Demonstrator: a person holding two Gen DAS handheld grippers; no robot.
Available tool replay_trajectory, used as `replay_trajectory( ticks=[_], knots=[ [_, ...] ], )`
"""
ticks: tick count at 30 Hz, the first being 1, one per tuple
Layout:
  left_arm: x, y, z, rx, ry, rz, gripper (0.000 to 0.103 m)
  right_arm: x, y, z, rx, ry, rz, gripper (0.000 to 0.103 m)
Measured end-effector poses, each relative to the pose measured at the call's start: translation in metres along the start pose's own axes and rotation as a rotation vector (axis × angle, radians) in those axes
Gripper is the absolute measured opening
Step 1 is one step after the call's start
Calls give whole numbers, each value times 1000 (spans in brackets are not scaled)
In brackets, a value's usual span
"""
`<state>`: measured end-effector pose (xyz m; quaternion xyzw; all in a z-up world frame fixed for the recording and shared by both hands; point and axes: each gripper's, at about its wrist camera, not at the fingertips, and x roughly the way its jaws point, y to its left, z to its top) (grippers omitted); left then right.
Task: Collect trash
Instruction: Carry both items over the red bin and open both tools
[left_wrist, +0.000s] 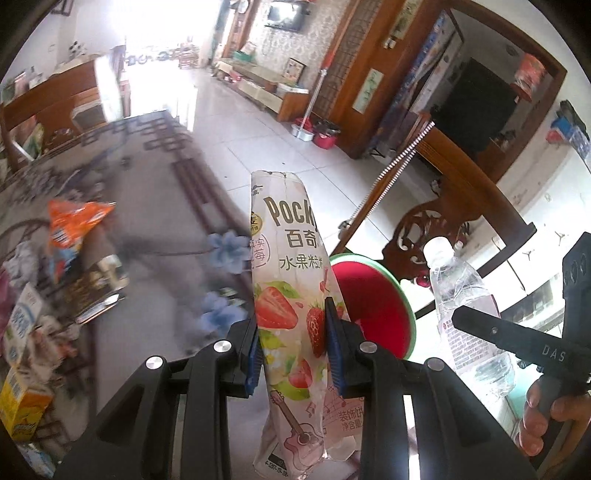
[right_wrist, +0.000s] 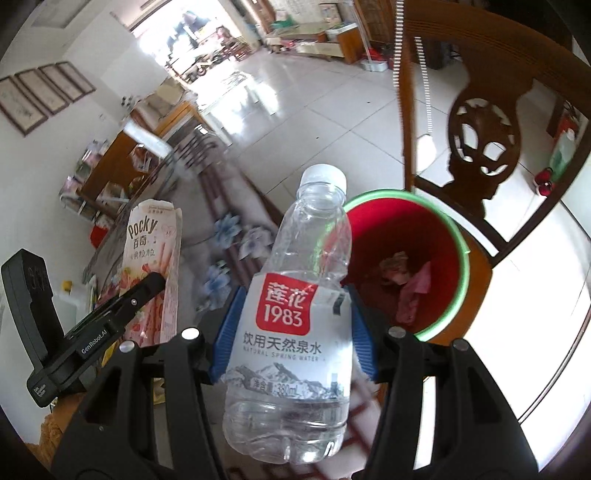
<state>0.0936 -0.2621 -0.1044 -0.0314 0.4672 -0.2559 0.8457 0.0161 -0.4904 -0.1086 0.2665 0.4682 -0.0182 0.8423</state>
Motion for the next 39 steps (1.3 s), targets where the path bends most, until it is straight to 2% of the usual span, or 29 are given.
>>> replay_trajectory(
  ticks=[6,12,19,20,21,23,24,25,34,39],
  knots=[
    [29,-45,12,54,17,-24,27,-15,-46,18,43,-40,-17,53],
    [64,-86,16,97,65,-56,27,-15,-87,34,100,-39,-15,53],
    [100,-111,20,122,131,-59,28,-4,-104,46,110,-23,13,53],
    [102,-113,21,124,135,-60,31,-2,-105,48,110,-20,18,53],
    [104,-115,22,126,139,-59,50,1,-107,49,112,-14,29,54],
    [102,-116,24,120,117,-53,70,5,-110,50,121,-12,31,59],
    [99,-115,25,113,96,-61,70,7,-111,52,125,-15,28,64],
    [98,-115,26,111,94,-64,70,7,-113,52,128,-20,25,65],
    [81,-105,21,92,72,-45,70,8,-115,52,150,-21,28,65],
    [67,-92,16,69,58,-36,70,10,-101,46,135,-12,35,65]
  ],
)
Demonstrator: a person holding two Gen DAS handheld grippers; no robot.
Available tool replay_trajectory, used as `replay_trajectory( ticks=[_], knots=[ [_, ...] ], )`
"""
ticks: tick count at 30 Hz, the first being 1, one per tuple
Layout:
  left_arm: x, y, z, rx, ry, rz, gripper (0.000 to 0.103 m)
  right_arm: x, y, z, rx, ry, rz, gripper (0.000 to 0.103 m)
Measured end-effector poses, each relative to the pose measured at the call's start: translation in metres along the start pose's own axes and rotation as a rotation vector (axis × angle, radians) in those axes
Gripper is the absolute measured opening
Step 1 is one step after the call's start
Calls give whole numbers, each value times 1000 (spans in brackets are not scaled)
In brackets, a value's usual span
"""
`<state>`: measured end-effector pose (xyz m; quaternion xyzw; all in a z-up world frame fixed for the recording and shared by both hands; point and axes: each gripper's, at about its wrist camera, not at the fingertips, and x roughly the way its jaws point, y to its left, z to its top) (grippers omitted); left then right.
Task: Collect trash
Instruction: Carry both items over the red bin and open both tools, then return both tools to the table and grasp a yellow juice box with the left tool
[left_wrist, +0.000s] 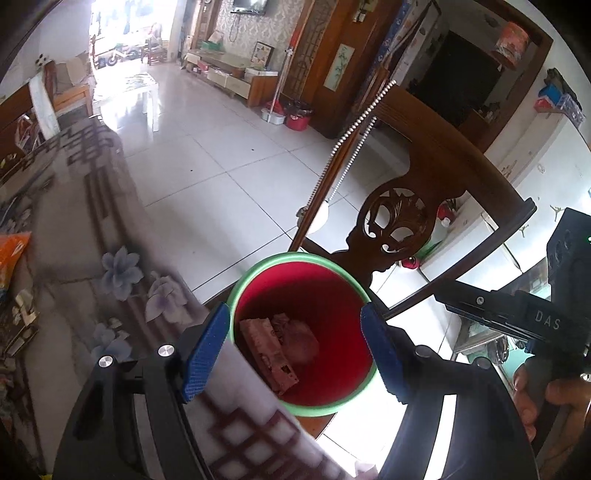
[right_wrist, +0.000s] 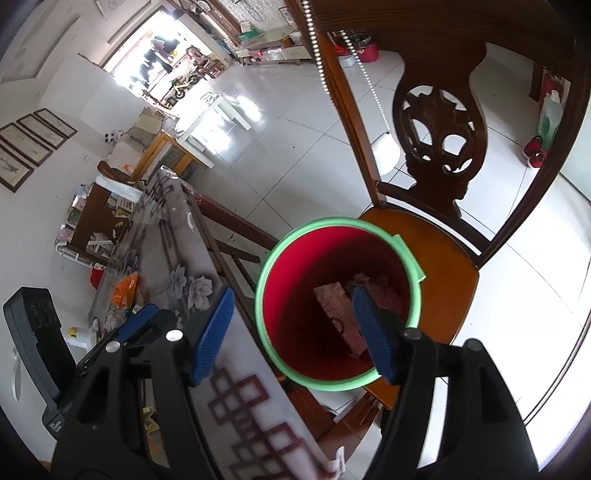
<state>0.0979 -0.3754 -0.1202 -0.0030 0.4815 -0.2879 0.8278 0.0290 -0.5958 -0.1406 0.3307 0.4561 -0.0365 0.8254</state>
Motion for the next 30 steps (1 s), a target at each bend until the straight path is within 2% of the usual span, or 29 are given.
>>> replay_trajectory(
  ticks=[8,17,24,27,30],
  knots=[
    [-42,37,-19,-44,-54,27,70,8,41,-23,-50,18,8,65],
    [-98,111,-58,-130,-88,98,70,27,112,-62,-139,69,36,65],
    [-145,189,-94,-156,-89,226,70,44,168,-97,-205,113,66,65],
    [-160,228,-108,-156,-60,271,71,50,186,-113,-221,131,74,65],
    [-170,264,-120,-99,1,343,71,54,200,-128,-235,147,80,65]
  ],
)
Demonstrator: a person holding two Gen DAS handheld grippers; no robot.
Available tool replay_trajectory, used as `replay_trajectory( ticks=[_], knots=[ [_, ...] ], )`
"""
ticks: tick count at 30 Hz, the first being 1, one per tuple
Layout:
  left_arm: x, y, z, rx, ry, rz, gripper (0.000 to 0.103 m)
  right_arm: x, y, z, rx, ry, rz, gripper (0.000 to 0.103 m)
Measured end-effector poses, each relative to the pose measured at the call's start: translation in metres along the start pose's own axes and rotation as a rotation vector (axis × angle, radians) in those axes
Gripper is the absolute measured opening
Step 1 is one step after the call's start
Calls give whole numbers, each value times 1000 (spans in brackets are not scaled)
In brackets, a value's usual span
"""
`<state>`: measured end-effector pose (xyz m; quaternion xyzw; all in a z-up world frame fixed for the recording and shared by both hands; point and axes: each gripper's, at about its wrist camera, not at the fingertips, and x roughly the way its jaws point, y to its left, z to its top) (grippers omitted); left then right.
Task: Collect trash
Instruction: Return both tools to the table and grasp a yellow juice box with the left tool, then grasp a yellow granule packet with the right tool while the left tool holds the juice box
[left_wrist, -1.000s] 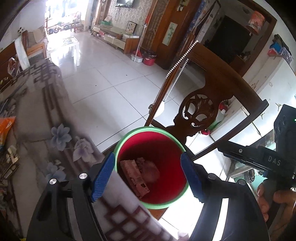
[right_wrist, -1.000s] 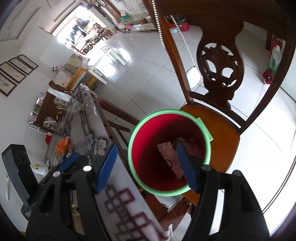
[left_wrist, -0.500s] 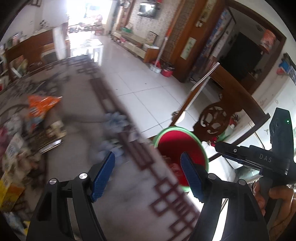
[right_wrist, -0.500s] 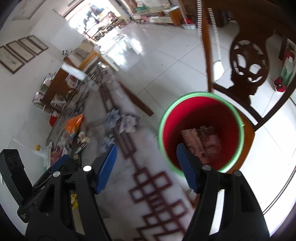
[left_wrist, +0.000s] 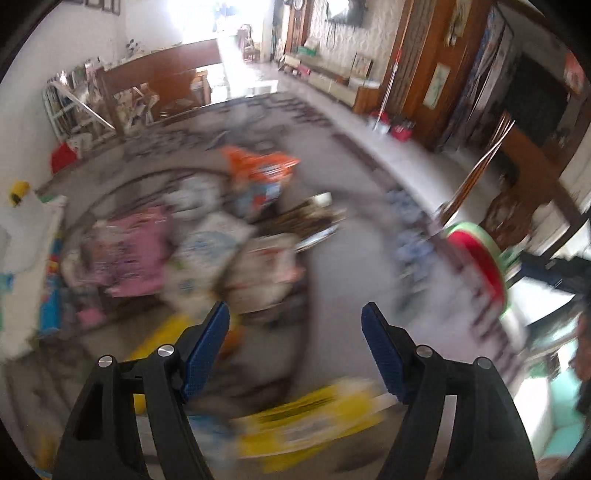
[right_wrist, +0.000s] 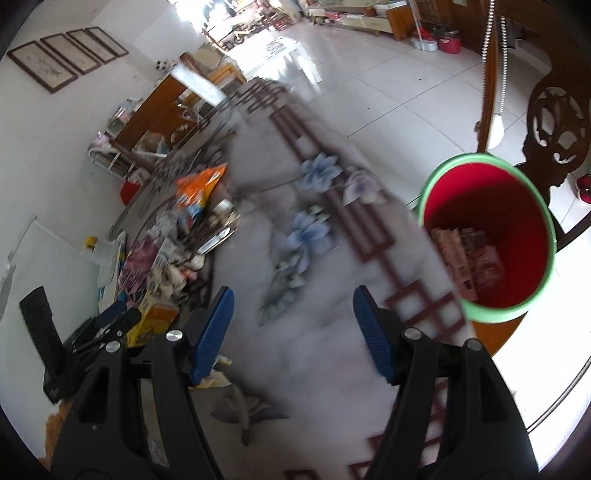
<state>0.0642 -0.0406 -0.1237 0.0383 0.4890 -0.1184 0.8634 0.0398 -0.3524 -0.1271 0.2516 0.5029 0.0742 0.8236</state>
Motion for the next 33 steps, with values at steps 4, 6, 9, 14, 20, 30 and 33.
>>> replay_trajectory(
  ticks=[4,6,9,14,20,30,33],
  knots=[
    [9,40,-9,85,72,82,70,6,18,-15,-21,15,-4,65],
    [14,56,-14,112,109,103,69,7,23,-20,-25,19,-7,65],
    [28,73,-20,131,167,106,65,8,28,-26,-27,20,-13,65],
    [46,77,-30,136,242,70,54,6,35,-31,-25,15,-17,65],
    [47,72,-33,66,253,-18,38,12,45,-37,-37,31,-22,65],
    [50,64,-34,-59,263,-57,38,58,107,-61,-360,218,-16,65],
    [51,63,-32,-75,254,-58,38,74,131,-71,-495,269,-16,65]
  ],
)
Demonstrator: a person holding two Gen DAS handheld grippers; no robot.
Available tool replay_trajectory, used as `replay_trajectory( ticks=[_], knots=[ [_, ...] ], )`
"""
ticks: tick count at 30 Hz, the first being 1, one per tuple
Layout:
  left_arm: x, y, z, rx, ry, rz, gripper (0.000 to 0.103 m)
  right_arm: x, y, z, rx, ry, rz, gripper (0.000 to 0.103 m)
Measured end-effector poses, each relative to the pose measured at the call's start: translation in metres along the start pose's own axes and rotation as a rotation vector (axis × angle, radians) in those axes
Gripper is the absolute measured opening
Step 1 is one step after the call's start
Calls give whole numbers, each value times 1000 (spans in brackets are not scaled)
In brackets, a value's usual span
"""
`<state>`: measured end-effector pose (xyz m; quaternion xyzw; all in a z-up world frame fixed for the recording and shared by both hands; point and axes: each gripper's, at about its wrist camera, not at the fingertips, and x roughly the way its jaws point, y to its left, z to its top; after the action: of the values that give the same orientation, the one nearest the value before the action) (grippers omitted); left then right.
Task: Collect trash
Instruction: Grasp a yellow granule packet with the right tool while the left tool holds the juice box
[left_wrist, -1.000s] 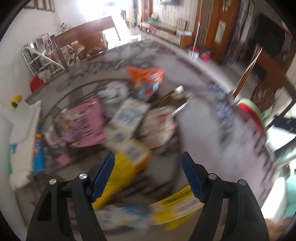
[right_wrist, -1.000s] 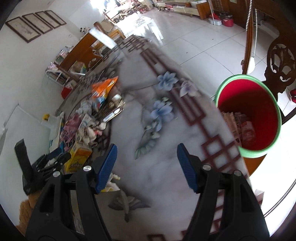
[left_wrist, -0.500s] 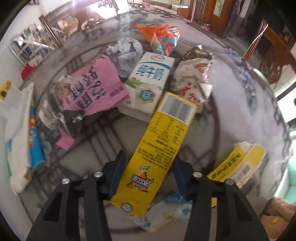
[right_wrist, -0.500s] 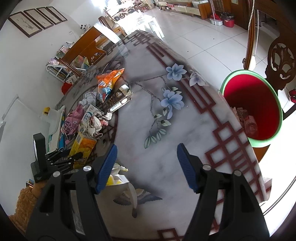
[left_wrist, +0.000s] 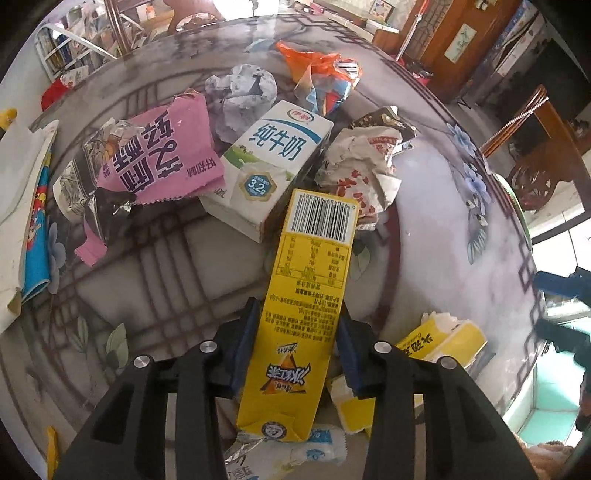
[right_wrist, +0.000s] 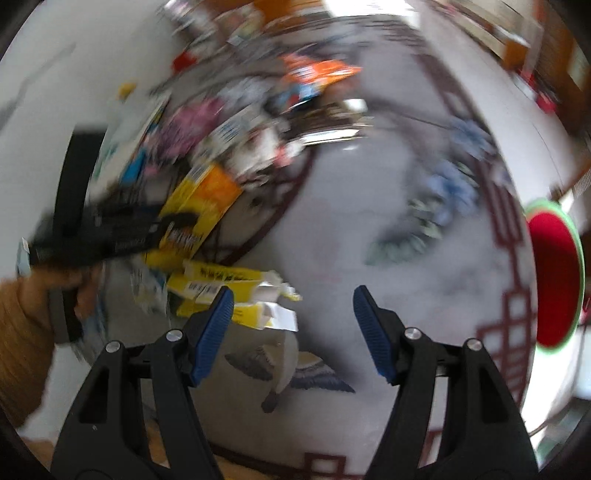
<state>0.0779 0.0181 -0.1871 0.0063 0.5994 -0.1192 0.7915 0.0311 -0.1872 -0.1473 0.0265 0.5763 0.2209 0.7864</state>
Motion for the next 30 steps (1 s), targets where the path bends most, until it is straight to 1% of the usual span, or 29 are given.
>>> replay_trajectory(
  ticks=[2,4,7,11,12,13,14,15,16,18,21,22,23,24,25,28,30],
  knots=[
    [0,0,1,-7,-9,-3,38,13,15,6,-76,41,19,65],
    [-2,2,0,-24,-20,-4,37,22,25,11,-121,69,25,65],
    [-4,7,-2,-52,-34,11,37,37,35,17,-181,112,14,64],
    [-6,17,-4,-82,-41,17,37,55,47,12,-259,195,33,60],
    [-6,20,-4,-91,-43,16,37,59,50,8,-282,216,41,55],
    [-6,23,-4,-98,-44,14,37,62,53,3,-300,241,55,46],
    [-6,25,-5,-105,-46,10,37,64,55,-1,-310,255,61,42],
    [-6,27,-6,-112,-50,4,37,67,56,-5,-319,284,76,30],
    [-7,28,-6,-117,-53,-1,37,69,57,-8,-318,306,92,24],
    [-6,29,-6,-123,-57,-6,37,71,58,-11,-321,334,115,20],
    [-2,30,-3,-129,-53,-9,37,63,64,-9,-350,327,125,20],
    [-1,29,-3,-131,-51,-10,37,60,66,-7,-363,319,126,27],
    [0,29,-2,-133,-50,-11,37,57,69,-4,-375,315,125,36],
    [0,29,-2,-133,-48,-13,37,53,71,0,-393,300,118,52],
    [1,28,-2,-132,-48,-14,37,50,74,3,-407,284,110,56],
    [2,29,-2,-134,-45,-17,37,52,79,13,-424,269,97,56],
    [4,28,-1,-139,-42,-20,37,60,85,18,-448,274,67,56]
  ],
)
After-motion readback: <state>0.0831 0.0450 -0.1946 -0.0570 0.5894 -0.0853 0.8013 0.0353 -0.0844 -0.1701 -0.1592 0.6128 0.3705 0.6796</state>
